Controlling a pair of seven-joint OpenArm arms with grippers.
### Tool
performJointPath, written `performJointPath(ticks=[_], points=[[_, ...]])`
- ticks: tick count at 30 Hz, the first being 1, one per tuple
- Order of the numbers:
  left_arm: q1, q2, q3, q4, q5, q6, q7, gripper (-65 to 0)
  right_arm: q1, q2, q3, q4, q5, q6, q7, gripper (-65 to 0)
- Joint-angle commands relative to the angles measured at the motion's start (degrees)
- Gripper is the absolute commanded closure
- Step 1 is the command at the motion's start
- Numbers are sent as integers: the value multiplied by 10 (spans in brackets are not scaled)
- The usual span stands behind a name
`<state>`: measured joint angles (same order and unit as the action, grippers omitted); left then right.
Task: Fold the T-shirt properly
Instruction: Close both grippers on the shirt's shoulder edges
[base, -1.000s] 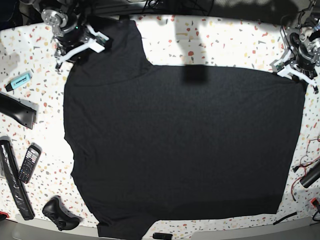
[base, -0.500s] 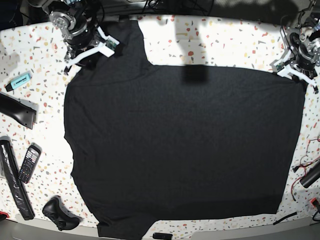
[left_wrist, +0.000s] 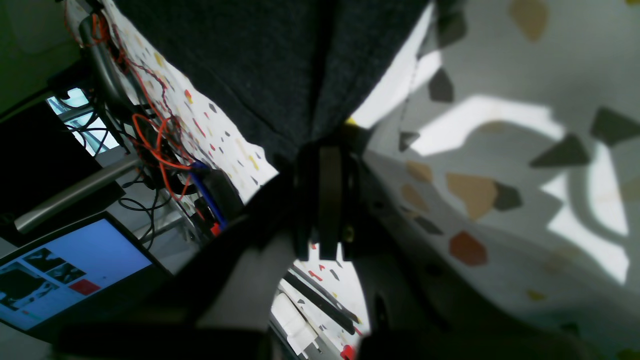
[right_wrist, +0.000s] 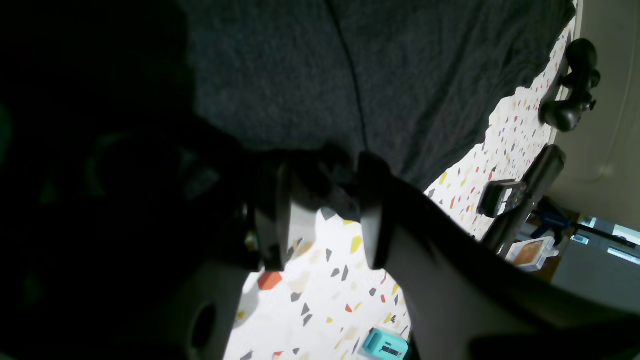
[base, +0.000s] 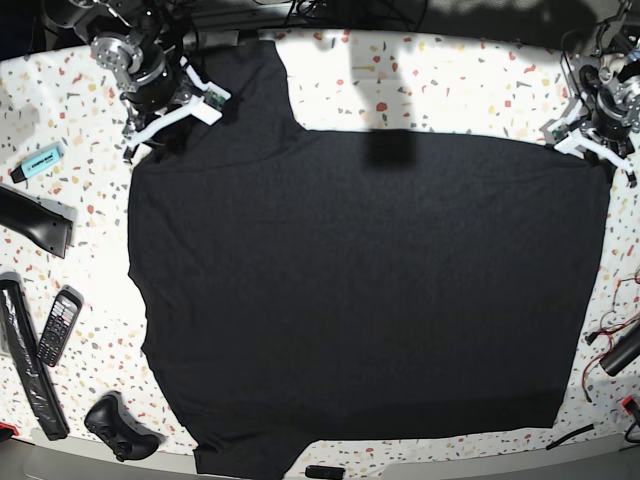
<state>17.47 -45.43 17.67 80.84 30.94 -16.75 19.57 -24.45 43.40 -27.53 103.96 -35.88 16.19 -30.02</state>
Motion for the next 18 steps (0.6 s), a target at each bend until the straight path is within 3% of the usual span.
performJointPath(ticks=[1,5,11,15,18], points=[[6,-3,4,-6,-18,-38,2,0,-2,12,1,3,3,17,1,-225],[6,-3,4,-6,-18,-38,4,0,0,13,1,3,3,62,28,-190],[7,-3,4,-6,-19,-38,6,0,10,11,1,3,50,38,17,0],[7,-3,4,-6,-21,-36,6,0,11,10,1,3,50,-15,15,0],[9,-3,4,-6,-29,-35,6,0,11,12,1,4,46,-109,15,0]])
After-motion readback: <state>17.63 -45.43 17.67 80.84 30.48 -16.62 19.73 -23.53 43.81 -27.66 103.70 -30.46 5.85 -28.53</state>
